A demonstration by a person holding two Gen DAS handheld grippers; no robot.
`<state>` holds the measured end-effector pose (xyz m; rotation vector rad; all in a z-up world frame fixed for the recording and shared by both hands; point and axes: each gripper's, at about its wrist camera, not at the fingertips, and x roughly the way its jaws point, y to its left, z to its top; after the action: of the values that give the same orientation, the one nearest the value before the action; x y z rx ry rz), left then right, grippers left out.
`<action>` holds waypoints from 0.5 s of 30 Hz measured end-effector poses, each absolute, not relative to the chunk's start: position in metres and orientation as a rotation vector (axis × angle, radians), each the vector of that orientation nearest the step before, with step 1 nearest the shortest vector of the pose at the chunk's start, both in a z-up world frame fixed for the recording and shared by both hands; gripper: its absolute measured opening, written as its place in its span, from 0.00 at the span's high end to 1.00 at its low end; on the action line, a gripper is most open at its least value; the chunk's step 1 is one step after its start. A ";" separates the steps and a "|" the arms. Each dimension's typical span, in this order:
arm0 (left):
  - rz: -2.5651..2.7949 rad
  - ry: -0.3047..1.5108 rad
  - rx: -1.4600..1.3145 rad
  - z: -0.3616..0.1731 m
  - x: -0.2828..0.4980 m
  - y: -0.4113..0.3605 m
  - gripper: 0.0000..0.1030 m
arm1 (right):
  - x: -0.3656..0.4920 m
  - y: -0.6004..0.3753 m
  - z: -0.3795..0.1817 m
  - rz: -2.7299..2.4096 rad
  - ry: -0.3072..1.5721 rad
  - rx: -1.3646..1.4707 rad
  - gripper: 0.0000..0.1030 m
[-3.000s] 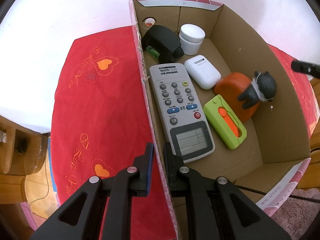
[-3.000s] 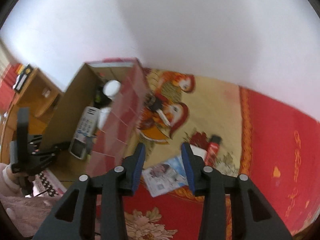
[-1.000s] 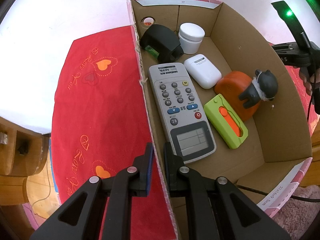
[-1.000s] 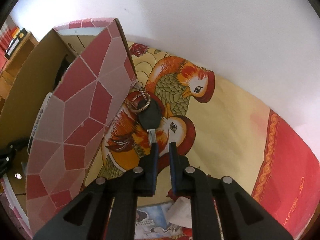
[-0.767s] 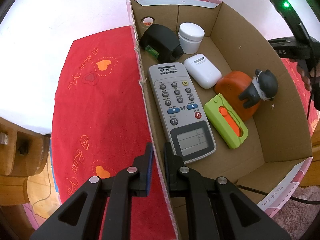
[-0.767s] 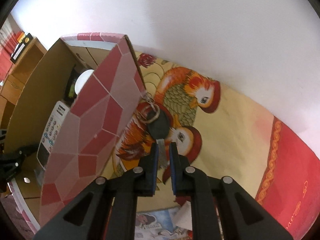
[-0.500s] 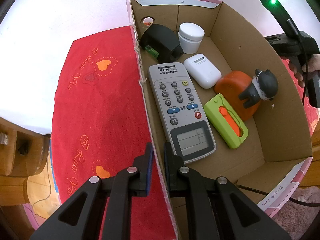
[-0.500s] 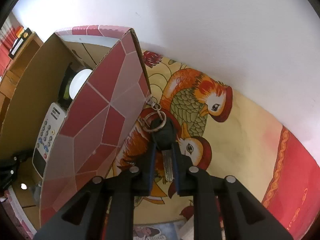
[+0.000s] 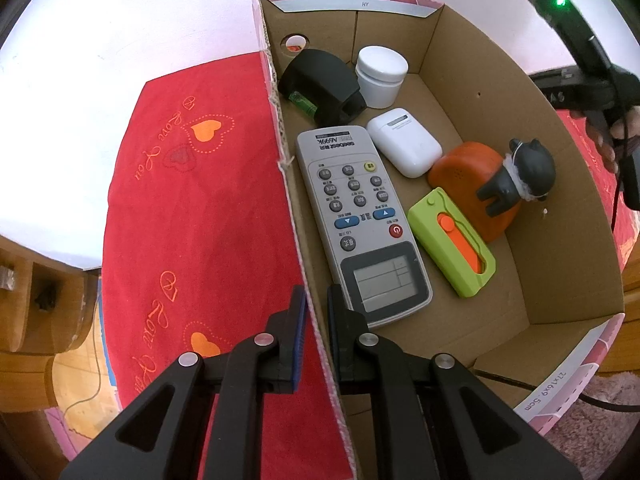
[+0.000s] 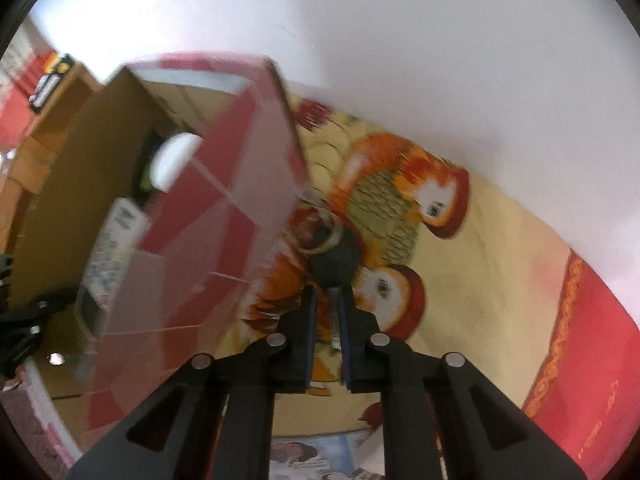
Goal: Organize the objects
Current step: 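Close the right gripper on the car key's black head and lift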
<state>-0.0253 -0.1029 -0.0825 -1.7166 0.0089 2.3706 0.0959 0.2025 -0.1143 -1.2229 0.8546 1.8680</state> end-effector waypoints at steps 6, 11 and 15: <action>2.371 0.004 -1.717 -0.082 -0.025 -0.103 0.91 | 0.080 0.213 -0.122 1.843 0.716 -1.310 0.65; 2.372 0.010 -1.715 -0.083 -0.027 -0.102 0.91 | 0.087 0.218 -0.134 1.838 0.776 -1.295 0.71; 2.372 0.012 -1.714 -0.084 -0.027 -0.101 0.90 | 0.100 0.211 -0.131 1.838 0.816 -1.240 0.75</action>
<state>-0.0272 -0.1012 -0.0837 -1.7141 0.0121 2.3715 0.0998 0.2114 -0.1309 -1.2395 0.8163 1.8380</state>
